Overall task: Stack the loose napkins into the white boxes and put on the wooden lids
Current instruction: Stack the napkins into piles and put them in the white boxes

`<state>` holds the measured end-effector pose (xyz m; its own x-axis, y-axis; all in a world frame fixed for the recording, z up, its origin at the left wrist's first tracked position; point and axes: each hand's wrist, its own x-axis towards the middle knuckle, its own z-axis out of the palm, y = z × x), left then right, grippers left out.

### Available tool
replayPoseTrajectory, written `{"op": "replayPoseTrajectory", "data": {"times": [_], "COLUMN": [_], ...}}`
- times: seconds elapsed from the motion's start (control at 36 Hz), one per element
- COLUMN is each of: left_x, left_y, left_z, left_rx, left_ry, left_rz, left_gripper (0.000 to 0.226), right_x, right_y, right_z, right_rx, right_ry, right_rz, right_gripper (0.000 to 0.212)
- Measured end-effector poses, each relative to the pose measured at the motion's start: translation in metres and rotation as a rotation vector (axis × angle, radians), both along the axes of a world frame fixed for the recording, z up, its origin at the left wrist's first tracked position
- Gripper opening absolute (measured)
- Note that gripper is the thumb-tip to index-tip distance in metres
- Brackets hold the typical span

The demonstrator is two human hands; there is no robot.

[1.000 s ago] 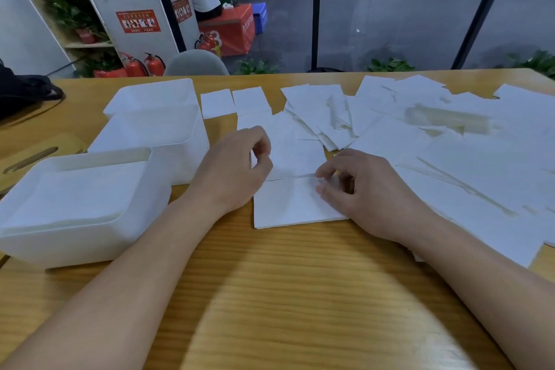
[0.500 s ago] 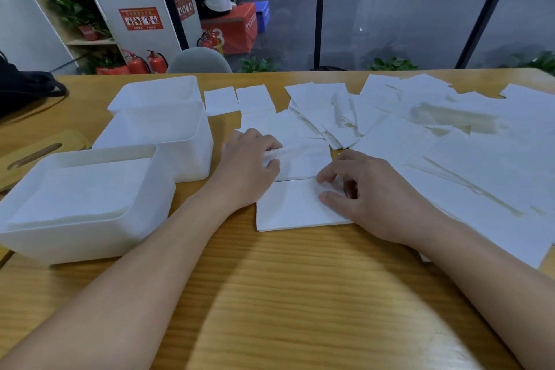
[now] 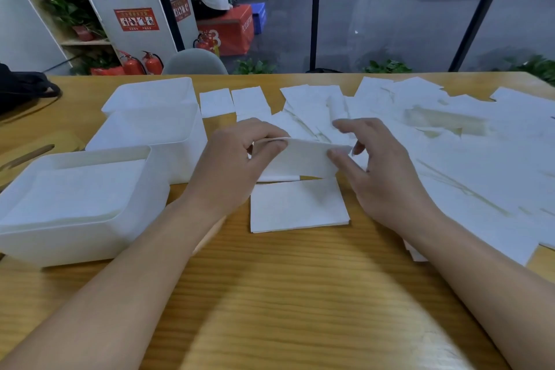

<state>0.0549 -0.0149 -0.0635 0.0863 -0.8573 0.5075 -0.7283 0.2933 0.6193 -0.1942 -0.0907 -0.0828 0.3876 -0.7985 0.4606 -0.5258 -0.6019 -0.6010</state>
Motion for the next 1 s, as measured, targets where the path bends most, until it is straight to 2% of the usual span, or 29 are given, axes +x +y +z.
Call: {"op": "replayPoseTrajectory", "data": {"times": [0.06,0.08,0.28,0.33,0.42,0.47,0.56,0.67,0.86,0.94,1.0], "left_x": [-0.001,-0.002,-0.004,-0.001,0.003,0.004,0.006,0.010,0.015,0.016,0.016], "left_y": [0.001,0.002,0.004,0.005,0.009,0.010,0.009,0.008,0.006,0.005,0.004], "left_z": [0.003,0.005,0.010,0.012,0.014,0.016,0.015,0.012,0.009,0.007,0.006], "left_rx": [-0.017,-0.011,0.029,0.143,0.376,0.459,0.546,0.572,0.608,0.605,0.554], "left_ry": [0.019,0.029,0.063,0.065,-0.071,-0.103,-0.107,-0.186,-0.242,-0.254,-0.245], "left_rz": [-0.012,-0.017,-0.079,-0.101,-0.102,-0.102,-0.116,-0.093,-0.056,-0.043,0.010], "left_gripper": [0.011,0.011,0.012,0.013,0.031,0.034,0.038,0.041,0.045,0.039,0.025], "right_x": [0.000,-0.001,-0.006,-0.007,-0.009,-0.010,-0.008,-0.005,-0.004,-0.003,-0.003], "right_y": [0.001,0.002,0.005,0.004,0.003,0.003,0.004,0.008,0.012,0.012,0.012], "right_z": [0.002,0.003,0.011,0.013,0.009,0.006,0.002,-0.005,-0.009,-0.009,-0.010], "right_rx": [0.047,0.080,0.191,0.257,0.350,0.388,0.360,0.294,0.214,0.188,0.181], "right_ry": [-0.091,-0.138,-0.310,-0.327,-0.255,-0.176,-0.043,0.066,0.172,0.200,0.204], "right_rz": [-0.002,0.004,0.067,0.078,0.081,0.088,0.108,0.110,0.102,0.098,0.099], "right_gripper": [0.013,0.009,0.028,0.030,0.013,0.004,0.010,0.018,0.020,0.021,0.020]}}
